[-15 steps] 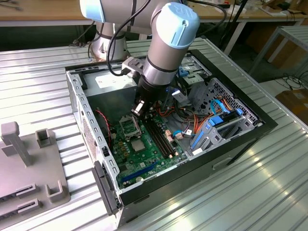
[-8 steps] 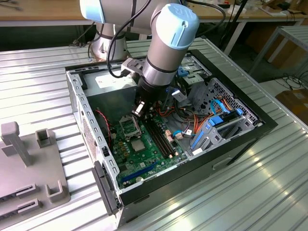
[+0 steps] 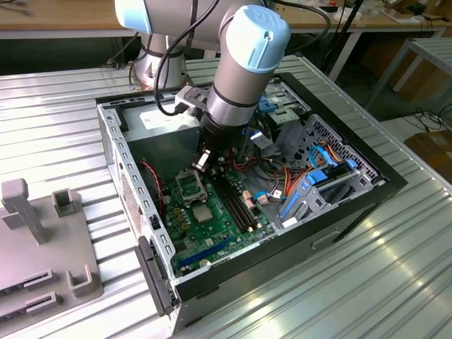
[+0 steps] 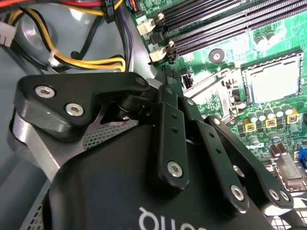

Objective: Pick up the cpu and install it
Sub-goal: 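Close the cpu cover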

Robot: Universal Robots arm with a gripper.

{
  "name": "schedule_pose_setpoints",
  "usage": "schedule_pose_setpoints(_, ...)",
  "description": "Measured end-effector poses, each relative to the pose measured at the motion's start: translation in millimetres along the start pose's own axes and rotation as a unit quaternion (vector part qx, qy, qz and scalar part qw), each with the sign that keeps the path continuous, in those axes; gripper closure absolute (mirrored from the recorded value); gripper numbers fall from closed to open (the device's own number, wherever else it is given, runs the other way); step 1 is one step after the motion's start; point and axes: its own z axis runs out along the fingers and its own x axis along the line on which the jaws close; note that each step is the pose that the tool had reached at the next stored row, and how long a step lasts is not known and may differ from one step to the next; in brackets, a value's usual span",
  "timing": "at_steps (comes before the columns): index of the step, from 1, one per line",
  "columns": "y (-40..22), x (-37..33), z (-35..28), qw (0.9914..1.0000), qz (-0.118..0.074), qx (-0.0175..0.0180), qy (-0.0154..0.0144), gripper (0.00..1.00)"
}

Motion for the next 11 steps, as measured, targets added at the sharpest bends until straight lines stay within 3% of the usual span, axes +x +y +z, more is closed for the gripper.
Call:
schedule_pose_setpoints(6, 1.1, 0.1, -8.2, 0.99998, -0.006, 0.0, 0.0008, 0.89)
schedule_pose_setpoints(9, 1.4, 0.3, -10.4, 0.99993, -0.011, 0.0035, 0.004, 0.89)
schedule_pose_setpoints(11, 1.8, 0.5, -11.1, 0.99983, -0.014, 0.0082, 0.0082, 0.89)
